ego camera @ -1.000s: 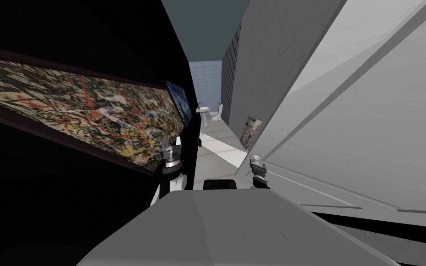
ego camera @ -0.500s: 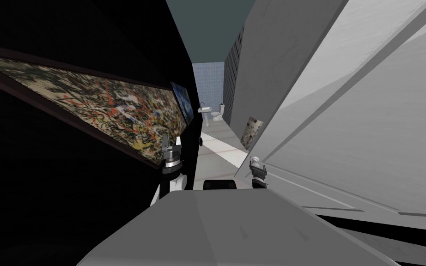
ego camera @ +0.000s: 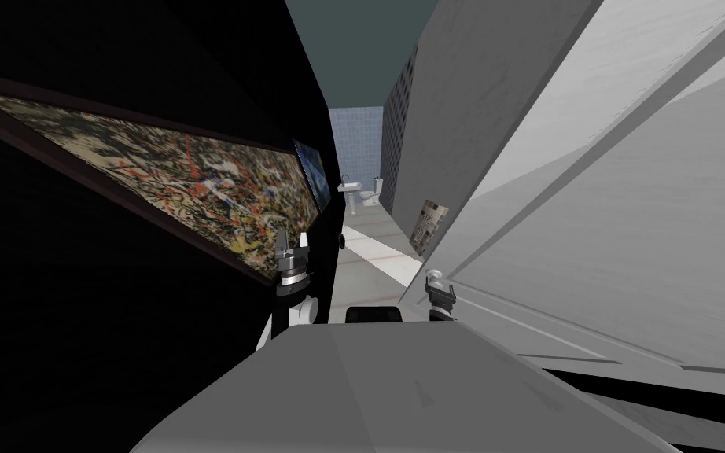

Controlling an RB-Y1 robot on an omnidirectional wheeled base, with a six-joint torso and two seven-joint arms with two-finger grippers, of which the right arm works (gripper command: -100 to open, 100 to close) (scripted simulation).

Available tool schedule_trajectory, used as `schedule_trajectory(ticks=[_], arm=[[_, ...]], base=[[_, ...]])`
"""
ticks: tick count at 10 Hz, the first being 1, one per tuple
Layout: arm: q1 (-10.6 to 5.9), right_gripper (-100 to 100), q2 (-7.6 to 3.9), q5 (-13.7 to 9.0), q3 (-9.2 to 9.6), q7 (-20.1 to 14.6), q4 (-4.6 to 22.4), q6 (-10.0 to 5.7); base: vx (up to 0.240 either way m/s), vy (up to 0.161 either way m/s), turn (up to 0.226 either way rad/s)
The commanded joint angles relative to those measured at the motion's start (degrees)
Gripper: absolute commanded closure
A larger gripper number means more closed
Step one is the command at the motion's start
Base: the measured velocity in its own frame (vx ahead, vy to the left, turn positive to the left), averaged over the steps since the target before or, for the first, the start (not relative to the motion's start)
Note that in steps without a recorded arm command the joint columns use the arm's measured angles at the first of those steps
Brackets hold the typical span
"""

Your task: Pull the door open

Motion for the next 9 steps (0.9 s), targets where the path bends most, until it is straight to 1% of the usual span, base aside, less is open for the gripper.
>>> schedule_trajectory(ticks=[1, 2, 3, 4, 5, 6, 7, 8, 9], arm=[[1.36, 100, 0.16, -0.2, -0.3, 1.6, 1.1, -0.71], [1.5, 100, 0.5, 0.0, -0.06, 2.2, 1.6, -1.36], [0.82, 100, -0.41, -1.0, -0.67, 1.1, -0.3, 0.66], [0.72, 100, -0.64, -1.2, -0.89, 0.7, -0.7, 1.2], [0.57, 100, -1.01, -1.6, -1.29, 0.1, -1.5, 2.11], [0.34, 100, -1.56, -2.1, -1.9, -0.8, -2.6, 3.51], [0.22, 100, -1.88, -2.4, -2.27, -1.3, -3.3, 4.34], [0.03, 100, -2.37, -2.8, -2.86, -2.0, -4.3, 5.66], [-0.1, 100, -2.7, -3.1, -3.29, -2.6, -5.0, 6.61]], base=[[0.002, 0.005, -0.028], [0.002, -0.002, -0.023], [0.021, 0.004, 0.072], [0.027, 0.007, 0.062], [0.021, 0.006, 0.033], [0.028, 0.006, 0.012], [0.036, 0.008, 0.013], [0.042, 0.013, 0.019], [0.046, 0.016, -0.006]])
